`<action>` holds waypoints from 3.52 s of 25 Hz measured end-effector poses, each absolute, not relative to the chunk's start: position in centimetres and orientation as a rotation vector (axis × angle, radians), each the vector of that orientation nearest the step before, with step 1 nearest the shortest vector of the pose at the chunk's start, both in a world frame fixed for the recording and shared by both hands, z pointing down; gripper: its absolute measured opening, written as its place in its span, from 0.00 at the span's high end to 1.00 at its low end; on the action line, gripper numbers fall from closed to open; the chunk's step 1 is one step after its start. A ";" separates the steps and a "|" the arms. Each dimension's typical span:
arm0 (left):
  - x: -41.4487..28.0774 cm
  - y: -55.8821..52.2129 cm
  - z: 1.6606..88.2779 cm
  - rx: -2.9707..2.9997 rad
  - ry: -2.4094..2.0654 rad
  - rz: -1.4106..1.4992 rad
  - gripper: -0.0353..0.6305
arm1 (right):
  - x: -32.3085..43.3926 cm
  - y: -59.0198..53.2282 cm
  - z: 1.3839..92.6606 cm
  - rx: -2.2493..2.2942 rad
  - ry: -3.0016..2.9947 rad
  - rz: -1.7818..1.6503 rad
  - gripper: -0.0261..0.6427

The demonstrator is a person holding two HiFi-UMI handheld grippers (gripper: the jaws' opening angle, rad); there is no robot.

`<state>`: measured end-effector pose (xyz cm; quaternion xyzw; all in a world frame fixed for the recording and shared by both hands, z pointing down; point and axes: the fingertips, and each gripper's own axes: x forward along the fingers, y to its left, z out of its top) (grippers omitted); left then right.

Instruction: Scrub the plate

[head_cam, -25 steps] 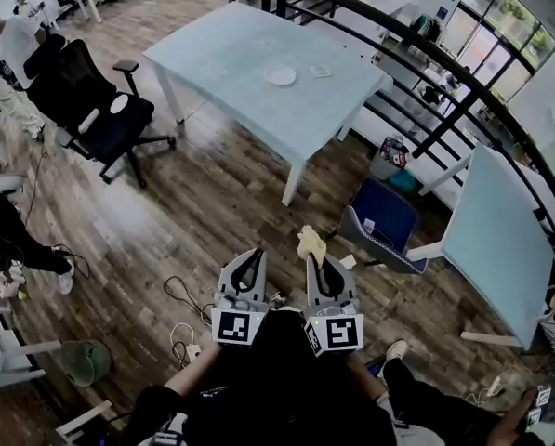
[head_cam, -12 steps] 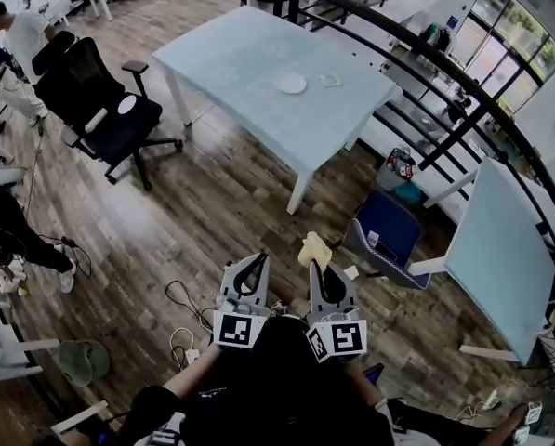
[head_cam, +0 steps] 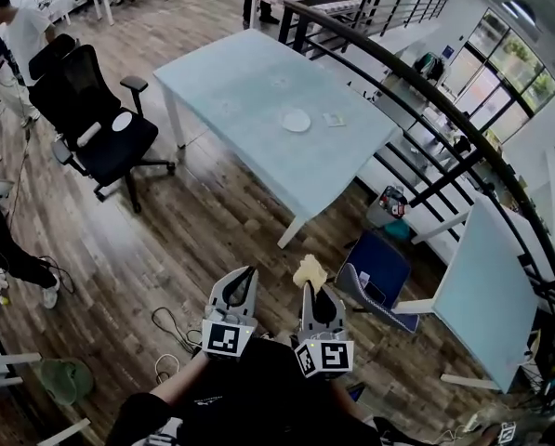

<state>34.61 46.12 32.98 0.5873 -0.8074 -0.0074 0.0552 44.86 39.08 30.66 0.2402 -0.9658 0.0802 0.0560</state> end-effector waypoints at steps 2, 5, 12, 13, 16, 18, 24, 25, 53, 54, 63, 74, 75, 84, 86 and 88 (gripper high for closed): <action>32.3 45.3 32.5 1.807 -2.454 -0.028 0.91 | 42.8 38.7 30.4 0.736 -2.935 0.221 0.88; 29.0 44.4 32.1 1.838 -2.458 -0.025 0.91 | 40.0 38.1 30.7 0.756 -2.925 0.213 0.88; 21.9 44.8 31.4 1.856 -2.466 -0.026 0.91 | 32.0 37.9 30.5 0.744 -2.924 0.195 0.88; 20.9 45.2 31.5 1.846 -2.467 -0.024 0.91 | 31.0 38.1 30.4 0.740 -2.927 0.191 0.88; 17.7 46.5 32.1 1.795 -2.490 -0.024 0.91 | 28.6 38.5 30.7 0.740 -2.928 0.199 0.88; 15.8 47.0 32.4 1.752 -2.514 -0.033 0.91 | 27.3 38.5 31.1 0.736 -2.921 0.201 0.88; 14.0 46.1 32.8 1.769 -2.491 -0.027 0.91 | 25.2 37.6 30.8 0.770 -2.907 0.195 0.88; 13.9 45.7 33.0 1.782 -2.479 -0.026 0.91 | 24.9 37.5 31.0 0.767 -2.903 0.196 0.88; 2.1 21.6 35.0 1.941 -2.271 0.086 0.91 | 13.6 14.9 34.9 0.923 -2.801 0.380 0.88; 2.2 20.3 34.5 1.964 -2.269 0.077 0.91 | 13.4 13.7 34.5 0.938 -2.811 0.374 0.88; 2.4 13.9 33.6 2.068 -2.189 -0.004 0.91 | 13.0 8.6 32.7 1.047 -2.824 0.313 0.88; 1.5 5.7 33.3 2.377 -1.865 0.019 0.91 | 12.5 3.8 33.2 1.446 -2.643 0.364 0.88; 1.0 5.1 33.1 2.402 -1.833 0.021 0.91 | 12.1 3.6 33.2 1.476 -2.629 0.371 0.88; -5.4 -0.1 32.4 2.550 -1.651 0.022 0.91 | 4.5 1.1 32.2 1.604 -2.552 0.329 0.88; -6.7 -0.2 32.8 2.577 -1.620 0.020 0.91 | 3.0 1.1 32.7 1.627 -2.534 0.329 0.88; -7.9 -0.2 33.2 2.601 -1.599 0.011 0.91 | 1.8 1.2 33.5 1.647 -2.514 0.335 0.88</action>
